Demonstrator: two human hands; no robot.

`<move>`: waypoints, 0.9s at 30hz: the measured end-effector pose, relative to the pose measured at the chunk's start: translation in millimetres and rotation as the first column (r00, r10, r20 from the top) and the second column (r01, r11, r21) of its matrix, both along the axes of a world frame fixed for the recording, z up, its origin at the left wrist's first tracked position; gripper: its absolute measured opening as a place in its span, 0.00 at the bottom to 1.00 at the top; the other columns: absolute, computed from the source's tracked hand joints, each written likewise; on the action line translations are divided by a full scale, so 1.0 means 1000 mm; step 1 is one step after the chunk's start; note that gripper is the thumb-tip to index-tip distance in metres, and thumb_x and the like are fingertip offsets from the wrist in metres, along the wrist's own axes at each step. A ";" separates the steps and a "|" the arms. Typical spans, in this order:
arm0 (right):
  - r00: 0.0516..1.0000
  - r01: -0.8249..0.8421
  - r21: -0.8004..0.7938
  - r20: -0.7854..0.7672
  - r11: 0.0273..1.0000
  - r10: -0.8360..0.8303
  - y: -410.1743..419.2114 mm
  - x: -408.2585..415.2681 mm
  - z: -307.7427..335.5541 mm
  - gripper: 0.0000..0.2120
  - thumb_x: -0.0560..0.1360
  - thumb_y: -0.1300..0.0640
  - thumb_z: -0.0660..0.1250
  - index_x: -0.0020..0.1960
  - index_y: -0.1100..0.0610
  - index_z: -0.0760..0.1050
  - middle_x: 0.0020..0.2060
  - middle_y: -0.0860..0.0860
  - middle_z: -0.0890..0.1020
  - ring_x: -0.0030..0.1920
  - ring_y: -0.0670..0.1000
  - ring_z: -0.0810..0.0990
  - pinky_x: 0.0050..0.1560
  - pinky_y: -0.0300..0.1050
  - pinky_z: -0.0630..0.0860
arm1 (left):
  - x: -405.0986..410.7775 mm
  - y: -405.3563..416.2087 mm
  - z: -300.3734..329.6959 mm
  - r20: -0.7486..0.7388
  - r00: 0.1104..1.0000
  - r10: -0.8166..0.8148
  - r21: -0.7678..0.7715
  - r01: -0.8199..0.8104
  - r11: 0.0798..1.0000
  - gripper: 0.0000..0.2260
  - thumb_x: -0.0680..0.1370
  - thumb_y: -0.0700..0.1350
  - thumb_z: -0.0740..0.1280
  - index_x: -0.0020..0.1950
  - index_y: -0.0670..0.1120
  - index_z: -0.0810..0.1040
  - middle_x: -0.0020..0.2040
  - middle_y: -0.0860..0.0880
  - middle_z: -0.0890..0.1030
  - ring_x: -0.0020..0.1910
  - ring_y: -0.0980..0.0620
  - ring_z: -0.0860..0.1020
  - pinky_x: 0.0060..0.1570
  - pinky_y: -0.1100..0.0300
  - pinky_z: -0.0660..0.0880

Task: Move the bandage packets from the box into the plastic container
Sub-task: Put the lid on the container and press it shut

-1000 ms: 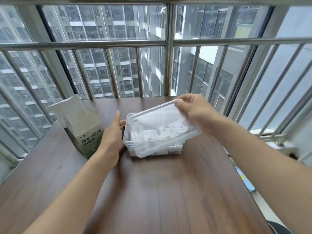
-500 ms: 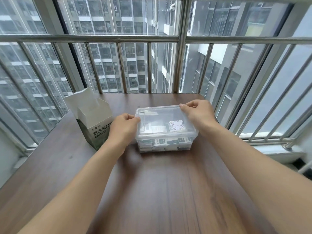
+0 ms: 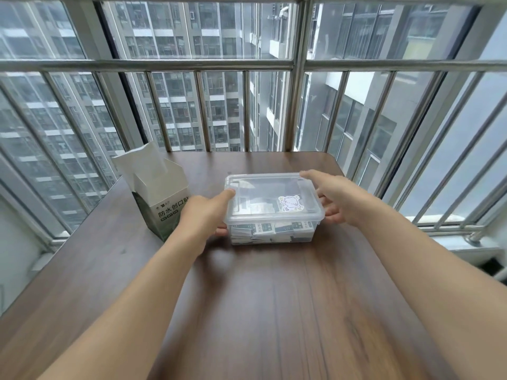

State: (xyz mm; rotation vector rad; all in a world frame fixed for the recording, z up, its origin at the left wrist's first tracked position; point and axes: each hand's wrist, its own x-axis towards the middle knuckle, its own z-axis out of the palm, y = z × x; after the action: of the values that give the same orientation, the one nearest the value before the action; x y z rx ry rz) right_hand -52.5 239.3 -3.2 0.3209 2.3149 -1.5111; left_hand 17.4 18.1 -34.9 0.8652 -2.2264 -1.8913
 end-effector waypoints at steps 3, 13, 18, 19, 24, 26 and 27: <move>1.000 -0.029 0.007 -0.008 1.000 0.029 0.008 0.006 -0.007 0.19 0.74 0.47 0.72 0.55 0.61 0.79 0.44 0.55 0.86 0.34 0.53 0.84 0.39 0.47 0.84 | 0.003 -0.001 -0.001 -0.026 1.000 0.018 -0.097 -0.020 0.995 0.17 0.76 0.49 0.71 0.31 0.43 0.74 0.24 0.51 0.77 0.24 0.51 0.79 0.38 0.55 0.81; 0.799 0.199 0.669 -0.534 0.716 0.277 -0.011 0.018 -0.015 0.19 0.77 0.57 0.63 0.29 0.58 0.63 0.28 0.54 0.70 0.37 0.62 0.75 0.36 0.46 0.68 | -0.001 0.010 0.005 -0.103 0.993 -0.060 -0.861 -0.059 0.505 0.15 0.78 0.48 0.65 0.37 0.40 0.81 0.34 0.41 0.78 0.36 0.40 0.72 0.39 0.55 0.67; 0.751 0.156 0.917 -0.352 0.367 0.559 -0.029 0.028 0.008 0.09 0.72 0.69 0.62 0.41 0.56 0.69 0.37 0.53 0.72 0.47 0.61 0.81 0.38 0.47 0.70 | -0.005 0.018 0.011 -0.037 0.998 -0.052 -0.946 -0.018 0.324 0.12 0.79 0.44 0.63 0.37 0.42 0.72 0.36 0.44 0.71 0.38 0.42 0.70 0.38 0.53 0.65; 0.761 0.132 0.941 -0.298 0.313 0.576 -0.031 0.029 0.011 0.09 0.72 0.69 0.62 0.41 0.55 0.69 0.37 0.53 0.72 0.47 0.61 0.81 0.38 0.47 0.70 | -0.005 0.019 0.011 -0.026 0.997 -0.068 -0.950 -0.004 0.313 0.11 0.80 0.44 0.63 0.38 0.43 0.71 0.36 0.44 0.70 0.38 0.41 0.71 0.38 0.53 0.65; 0.777 0.122 0.954 -0.264 0.275 0.571 -0.024 0.035 0.036 0.03 0.79 0.59 0.62 0.46 0.56 0.72 0.44 0.55 0.79 0.45 0.60 0.78 0.41 0.48 0.69 | 0.011 0.003 0.026 -0.058 0.981 -0.183 -0.918 0.020 0.396 0.21 0.81 0.58 0.63 0.40 0.42 0.78 0.38 0.44 0.79 0.45 0.39 0.80 0.40 0.52 0.69; 0.689 0.221 0.862 -0.469 0.456 0.552 -0.036 0.041 0.051 0.09 0.81 0.53 0.61 0.48 0.58 0.73 0.43 0.56 0.79 0.46 0.61 0.78 0.42 0.50 0.72 | 0.030 -0.023 0.031 -0.416 0.900 -0.130 -0.817 -0.307 0.488 0.19 0.77 0.60 0.68 0.42 0.44 0.82 0.38 0.48 0.82 0.41 0.45 0.80 0.42 0.52 0.75; 0.618 0.202 0.771 -0.579 0.604 0.532 -0.049 0.044 0.055 0.11 0.81 0.52 0.62 0.51 0.59 0.75 0.44 0.56 0.80 0.47 0.61 0.79 0.45 0.51 0.75 | 0.041 -0.037 0.029 -0.603 0.794 -0.077 -0.700 -0.480 0.528 0.16 0.75 0.58 0.71 0.43 0.44 0.82 0.39 0.50 0.82 0.40 0.48 0.80 0.43 0.53 0.76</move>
State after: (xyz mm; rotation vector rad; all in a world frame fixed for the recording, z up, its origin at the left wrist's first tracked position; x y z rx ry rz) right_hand -8.7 189.8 51.7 -0.5277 3.4874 -0.3501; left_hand 58.7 -19.1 -5.5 0.2865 -2.0702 -0.6023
